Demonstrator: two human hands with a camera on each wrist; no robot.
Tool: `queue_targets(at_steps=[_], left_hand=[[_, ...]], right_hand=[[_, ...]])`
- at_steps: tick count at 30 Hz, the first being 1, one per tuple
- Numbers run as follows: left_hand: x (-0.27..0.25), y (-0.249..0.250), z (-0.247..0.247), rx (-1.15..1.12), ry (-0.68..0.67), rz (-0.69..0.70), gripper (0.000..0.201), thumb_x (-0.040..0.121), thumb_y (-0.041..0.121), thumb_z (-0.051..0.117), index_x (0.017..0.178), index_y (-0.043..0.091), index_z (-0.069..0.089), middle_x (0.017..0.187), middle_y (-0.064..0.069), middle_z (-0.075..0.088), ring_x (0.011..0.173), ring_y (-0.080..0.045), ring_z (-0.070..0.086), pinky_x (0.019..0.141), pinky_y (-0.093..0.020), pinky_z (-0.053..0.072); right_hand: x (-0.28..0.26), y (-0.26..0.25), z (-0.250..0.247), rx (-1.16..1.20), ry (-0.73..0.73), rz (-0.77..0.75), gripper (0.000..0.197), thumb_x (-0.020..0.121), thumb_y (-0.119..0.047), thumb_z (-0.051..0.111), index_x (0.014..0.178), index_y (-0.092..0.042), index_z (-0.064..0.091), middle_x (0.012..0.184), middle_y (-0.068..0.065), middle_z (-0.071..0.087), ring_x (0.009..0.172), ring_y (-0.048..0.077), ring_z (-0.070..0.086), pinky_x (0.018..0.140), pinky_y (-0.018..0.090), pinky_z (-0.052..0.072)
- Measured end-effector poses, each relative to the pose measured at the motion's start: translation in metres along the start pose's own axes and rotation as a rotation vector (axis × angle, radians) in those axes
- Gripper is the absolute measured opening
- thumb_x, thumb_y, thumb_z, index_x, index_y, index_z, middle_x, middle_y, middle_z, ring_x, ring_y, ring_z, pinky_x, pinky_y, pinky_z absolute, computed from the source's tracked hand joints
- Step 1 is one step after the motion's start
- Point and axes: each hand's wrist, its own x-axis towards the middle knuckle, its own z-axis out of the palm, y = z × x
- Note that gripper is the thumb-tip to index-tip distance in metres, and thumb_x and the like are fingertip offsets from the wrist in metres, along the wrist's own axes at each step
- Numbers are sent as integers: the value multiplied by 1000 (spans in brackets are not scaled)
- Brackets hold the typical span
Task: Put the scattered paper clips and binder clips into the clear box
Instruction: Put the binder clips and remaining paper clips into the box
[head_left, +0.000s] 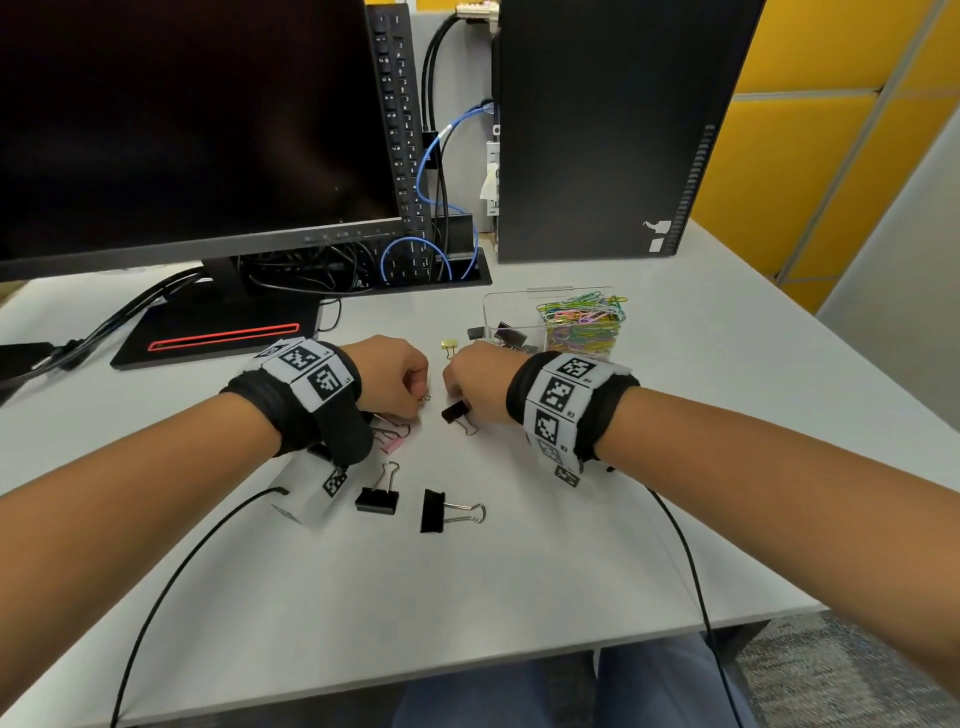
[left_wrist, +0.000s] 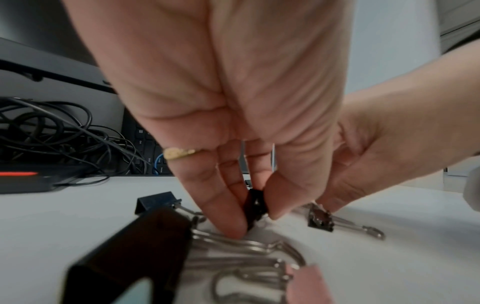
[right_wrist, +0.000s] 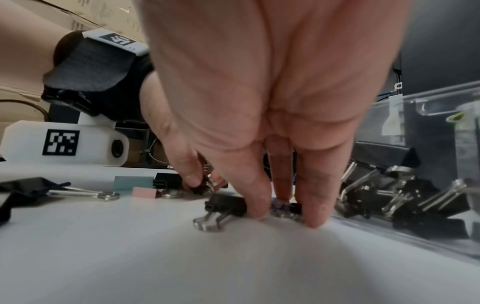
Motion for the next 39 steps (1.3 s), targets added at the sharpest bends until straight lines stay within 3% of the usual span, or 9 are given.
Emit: queue_targets(at_steps=[4,9,15,19,23,29,31,34,39], left_hand=[[1,-1,1,29,37,1,10,80,18,65,88,17,60,74,9,51,76,-14,50,57,-14,37],[2,0,-9,-23,105,1,8,79,13,65,83,18,60,72,11,52,75,-14,52,56,-15,38],[8,18,-36,-198,457,80,9,81,12,65,89,12,63,88,4,62,82,-13,58,71,-18,43],[19,40,-40,-356,621,120,5,82,11,64,87,13,63,84,3,61,77,-11,56,66,-11,42],[31,57,-35,-355,605,151,8,82,9,63,89,9,67,88,-1,66,78,-10,56,74,-16,44],[45,61,-31,-207,498,124,19,86,15,63,103,15,72,103,-2,70,94,-13,63,84,-16,43],[45,60,-33,-143,457,132,21,87,17,62,106,16,71,105,-3,69,99,-17,63,88,-21,45],[43,56,-33,-85,440,165,21,89,20,60,106,18,72,108,-2,67,100,-19,61,88,-27,46],[37,45,-35,-140,458,177,22,92,21,54,107,17,70,109,0,67,97,-14,60,87,-23,44]], right_hand=[[-7,6,0,-17,15,-61,29,91,-6,53,119,-6,62,120,11,63,112,28,59,91,29,49],[-15,13,2,24,-8,-69,33,87,-1,55,117,-7,63,121,9,62,111,27,59,85,28,48],[-16,16,8,115,-6,-31,27,79,-5,66,106,-7,68,110,9,66,102,27,62,74,28,50],[-21,19,9,159,-12,-16,26,77,-5,67,103,-8,68,100,7,65,89,22,58,58,23,45],[-27,24,10,179,-19,-12,27,76,-5,68,102,-8,67,92,3,56,79,19,52,47,18,38],[-38,44,5,291,57,21,17,79,-11,67,95,-15,64,89,-2,53,82,20,58,67,27,48],[-43,53,-5,341,109,36,14,79,-11,66,87,-20,60,81,-7,51,82,21,62,64,26,49],[-51,66,-24,365,243,86,12,78,-13,67,83,-23,61,75,-17,44,75,11,51,61,21,40],[-49,86,-52,381,418,138,12,80,-14,68,89,-21,64,76,-13,48,78,13,52,58,17,39]])
